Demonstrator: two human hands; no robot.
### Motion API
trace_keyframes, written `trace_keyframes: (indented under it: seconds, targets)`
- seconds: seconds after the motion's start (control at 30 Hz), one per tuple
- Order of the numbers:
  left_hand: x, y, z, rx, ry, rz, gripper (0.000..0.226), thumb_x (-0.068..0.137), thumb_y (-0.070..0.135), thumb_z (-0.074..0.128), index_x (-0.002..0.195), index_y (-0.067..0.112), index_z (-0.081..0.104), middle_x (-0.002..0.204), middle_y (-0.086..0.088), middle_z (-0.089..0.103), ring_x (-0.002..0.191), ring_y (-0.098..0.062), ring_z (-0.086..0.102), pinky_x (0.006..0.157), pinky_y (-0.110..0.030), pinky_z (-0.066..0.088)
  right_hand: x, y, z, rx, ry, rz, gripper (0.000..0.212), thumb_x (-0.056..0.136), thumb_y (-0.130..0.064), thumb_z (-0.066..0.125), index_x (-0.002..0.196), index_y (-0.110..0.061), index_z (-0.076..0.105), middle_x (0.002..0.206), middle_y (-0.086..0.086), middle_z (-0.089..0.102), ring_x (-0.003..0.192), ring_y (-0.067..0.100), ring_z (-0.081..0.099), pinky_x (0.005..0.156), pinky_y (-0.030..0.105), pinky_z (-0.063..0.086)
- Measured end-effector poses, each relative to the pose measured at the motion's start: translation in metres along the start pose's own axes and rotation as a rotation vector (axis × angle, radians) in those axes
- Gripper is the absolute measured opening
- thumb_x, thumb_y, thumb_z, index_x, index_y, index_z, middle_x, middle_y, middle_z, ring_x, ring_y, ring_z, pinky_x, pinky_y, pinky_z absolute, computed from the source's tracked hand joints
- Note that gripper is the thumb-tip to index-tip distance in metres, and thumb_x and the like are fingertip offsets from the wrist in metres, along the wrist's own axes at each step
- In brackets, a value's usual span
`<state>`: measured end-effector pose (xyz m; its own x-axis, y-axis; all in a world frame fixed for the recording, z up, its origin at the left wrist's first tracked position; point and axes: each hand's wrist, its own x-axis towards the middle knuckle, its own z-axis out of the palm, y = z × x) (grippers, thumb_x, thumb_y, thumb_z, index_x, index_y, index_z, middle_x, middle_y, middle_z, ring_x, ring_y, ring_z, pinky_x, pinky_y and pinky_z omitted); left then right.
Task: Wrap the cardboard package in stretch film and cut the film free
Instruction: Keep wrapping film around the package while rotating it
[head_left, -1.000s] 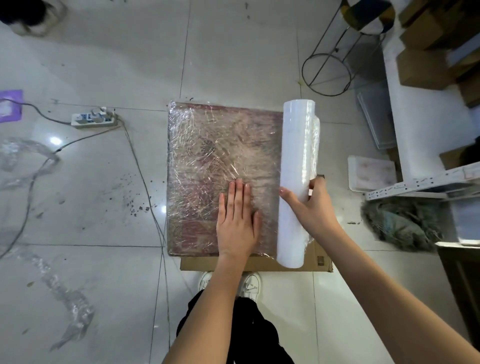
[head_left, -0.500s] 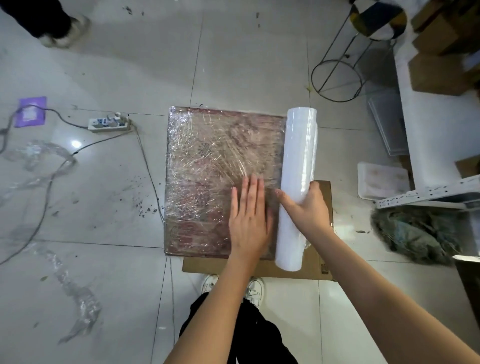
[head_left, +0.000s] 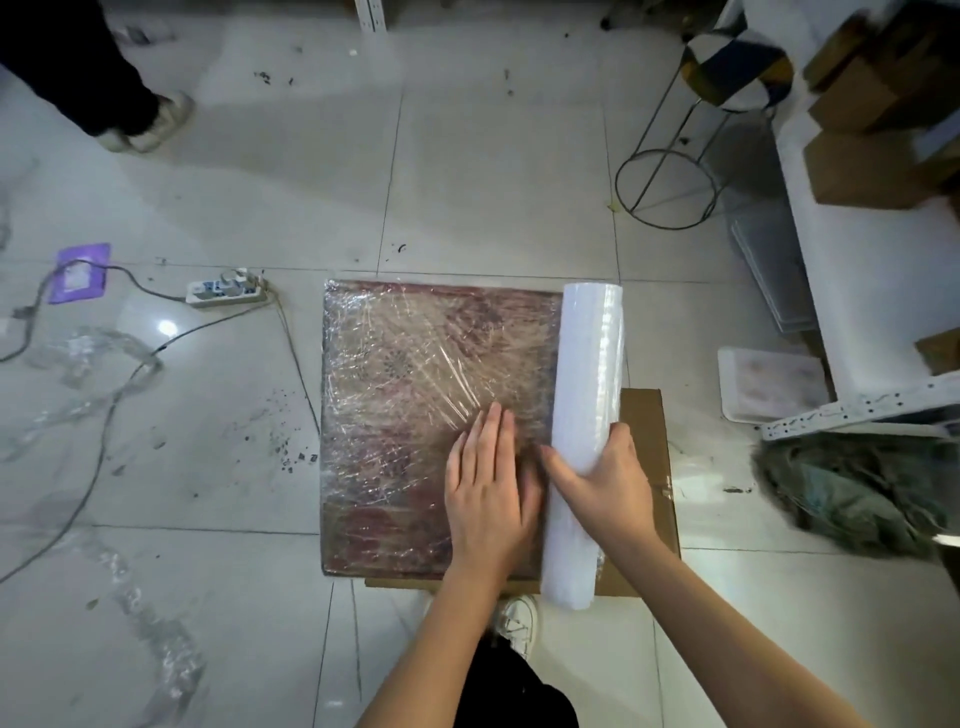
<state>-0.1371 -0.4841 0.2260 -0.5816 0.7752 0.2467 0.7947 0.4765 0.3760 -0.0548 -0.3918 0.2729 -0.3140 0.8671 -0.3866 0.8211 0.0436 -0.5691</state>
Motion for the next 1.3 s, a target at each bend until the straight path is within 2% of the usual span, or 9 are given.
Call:
trace_keyframes:
  seconds: [0.13,0.2,0.43,0.6,0.77,0.87,0.93,1.07,1.3]
  targets:
    - [0.051,-0.029,-0.008,0.21,-0.009,0.012,0.06,0.102,0.037,0.01,0.152,0.007,-0.001,0.16,-0.01,-0.004,0.148,-0.022,0.002,0.12,-0.042,-0.002,-0.005,0.004,0.001,0.004,-0.021,0.019,0.067,0.074,-0.056,0.069,0.115,-0.015,0.035,0.108,0.001,0.05,0.093,0.021,0.058,0.073,0.041,0.055]
    - [0.066,-0.042,-0.001,0.225,-0.027,0.029,0.061,0.101,0.038,0.01,0.151,0.006,-0.006,0.159,-0.01,-0.012,0.148,-0.022,-0.005,0.119,-0.042,-0.007,-0.006,0.003,0.003,0.02,-0.02,0.031,0.065,0.074,-0.056,0.069,0.113,-0.016,0.035,0.107,0.001,0.05,0.09,0.02,0.057,0.07,0.039,0.053]
    - [0.083,-0.029,-0.006,0.233,-0.026,0.034,0.065,0.094,0.038,0.025,0.146,0.001,0.016,0.155,-0.017,0.023,0.144,-0.027,0.015,0.117,-0.047,0.008,0.003,-0.005,-0.002,0.053,-0.029,0.042,0.061,0.075,-0.051,0.071,0.11,-0.021,0.031,0.106,0.0,0.048,0.091,0.019,0.057,0.072,0.042,0.055]
    - [0.125,-0.005,-0.01,0.306,-0.117,0.294,0.06,0.095,0.036,0.024,0.147,0.007,0.03,0.155,-0.01,0.027,0.145,-0.025,0.021,0.119,-0.043,-0.002,-0.004,-0.002,0.002,0.078,-0.011,0.042,0.053,0.076,-0.04,0.072,0.105,-0.019,0.033,0.103,0.002,0.05,0.084,0.021,0.056,0.067,0.038,0.05]
    - [0.136,-0.014,-0.011,0.297,-0.216,0.356,0.058,0.096,0.04,0.026,0.14,0.009,0.046,0.143,-0.008,0.048,0.134,-0.024,0.041,0.113,-0.044,0.02,-0.008,0.0,0.001,0.096,-0.017,0.055,0.055,0.075,-0.039,0.074,0.106,-0.018,0.034,0.1,0.002,0.049,0.083,0.018,0.056,0.065,0.035,0.049]
    - [0.15,-0.031,-0.026,0.36,-0.257,0.494,0.058,0.096,0.041,0.02,0.143,0.014,0.041,0.141,-0.006,0.051,0.129,-0.022,0.047,0.116,-0.043,0.017,-0.008,0.002,0.002,0.116,-0.031,0.07,0.058,0.074,-0.042,0.074,0.108,-0.021,0.033,0.101,0.0,0.049,0.087,0.019,0.057,0.071,0.042,0.054]
    - [0.157,-0.05,-0.035,0.356,-0.274,0.433,0.059,0.099,0.043,0.011,0.148,0.016,0.03,0.145,-0.006,0.045,0.134,-0.023,0.043,0.115,-0.042,0.008,-0.008,0.001,0.001,0.137,-0.039,0.078,0.06,0.074,-0.043,0.075,0.111,-0.023,0.032,0.104,-0.001,0.049,0.091,0.018,0.056,0.074,0.042,0.054]
    - [0.158,-0.098,-0.054,0.261,-0.026,0.223,0.05,0.1,0.036,0.025,0.121,0.012,0.063,0.108,-0.008,0.07,0.101,-0.024,0.065,0.105,-0.042,0.036,-0.01,0.0,0.001,0.179,-0.049,0.086,0.063,0.074,-0.04,0.076,0.117,-0.019,0.035,0.109,0.001,0.051,0.095,0.02,0.056,0.073,0.037,0.052]
    - [0.167,-0.107,-0.063,0.192,0.109,-0.135,0.042,0.092,0.034,0.046,0.077,0.008,0.076,0.079,-0.007,0.073,0.079,-0.025,0.065,0.103,-0.042,0.036,-0.009,0.0,0.002,0.216,-0.054,0.103,0.064,0.071,-0.04,0.078,0.115,-0.018,0.037,0.109,0.002,0.053,0.098,0.021,0.058,0.079,0.043,0.054]
